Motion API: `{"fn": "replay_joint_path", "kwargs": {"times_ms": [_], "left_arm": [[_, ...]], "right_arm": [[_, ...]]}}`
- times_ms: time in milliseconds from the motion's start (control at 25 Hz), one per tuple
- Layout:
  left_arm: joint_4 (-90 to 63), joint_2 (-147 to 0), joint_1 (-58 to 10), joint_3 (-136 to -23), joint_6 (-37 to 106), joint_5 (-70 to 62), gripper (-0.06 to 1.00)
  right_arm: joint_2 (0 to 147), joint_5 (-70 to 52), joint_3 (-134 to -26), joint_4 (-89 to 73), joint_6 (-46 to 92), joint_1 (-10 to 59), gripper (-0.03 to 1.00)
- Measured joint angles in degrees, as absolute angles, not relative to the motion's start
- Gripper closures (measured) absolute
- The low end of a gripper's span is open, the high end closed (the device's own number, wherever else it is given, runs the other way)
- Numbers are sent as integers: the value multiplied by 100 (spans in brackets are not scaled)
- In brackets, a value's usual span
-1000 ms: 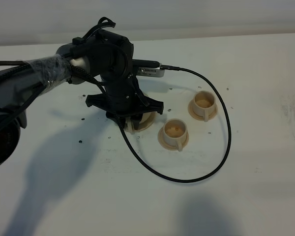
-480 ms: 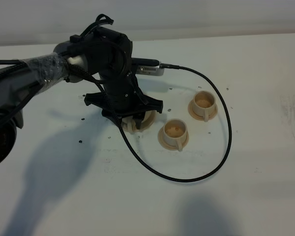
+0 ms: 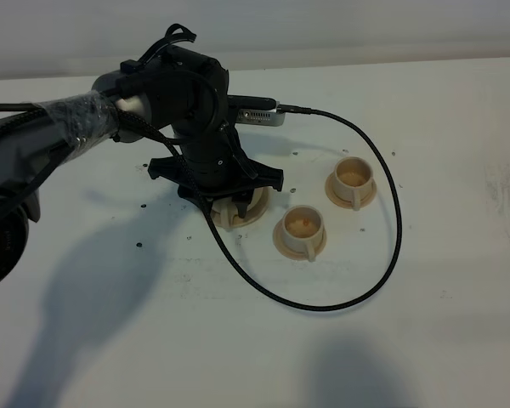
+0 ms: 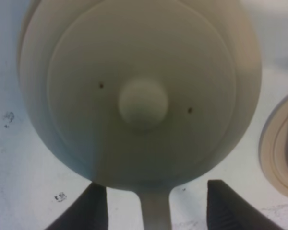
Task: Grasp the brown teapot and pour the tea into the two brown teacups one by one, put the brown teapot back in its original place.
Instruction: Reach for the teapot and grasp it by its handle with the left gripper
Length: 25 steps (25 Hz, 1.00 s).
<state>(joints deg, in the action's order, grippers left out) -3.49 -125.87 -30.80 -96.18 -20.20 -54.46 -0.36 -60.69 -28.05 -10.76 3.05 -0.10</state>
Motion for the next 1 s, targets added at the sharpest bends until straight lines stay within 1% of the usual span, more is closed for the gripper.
{"fn": "replay_joint_path", "kwargs": {"times_ms": [160, 320, 480, 520, 1000], "left_arm": [[-354, -12587, -3073, -9618, -2020, -5446, 54], [-362, -12587, -3073, -9618, -2020, -5446, 67], [-379, -12587, -3073, -9618, -2020, -5436, 83], [-379, -12587, -3073, -9618, -2020, -5430, 84], [-444, -12575, -3053, -9618, -1615, -5300, 84]], "right_arm": [[-36, -6069, -2805, -1076, 305, -10, 73], [-36, -6069, -2805, -1076, 305, -10, 73], [-36, -6069, -2805, -1076, 305, -10, 73], [-36, -6069, -2805, -1076, 305, -10, 73], [-36, -6069, -2805, -1080, 305, -10, 73]]}}
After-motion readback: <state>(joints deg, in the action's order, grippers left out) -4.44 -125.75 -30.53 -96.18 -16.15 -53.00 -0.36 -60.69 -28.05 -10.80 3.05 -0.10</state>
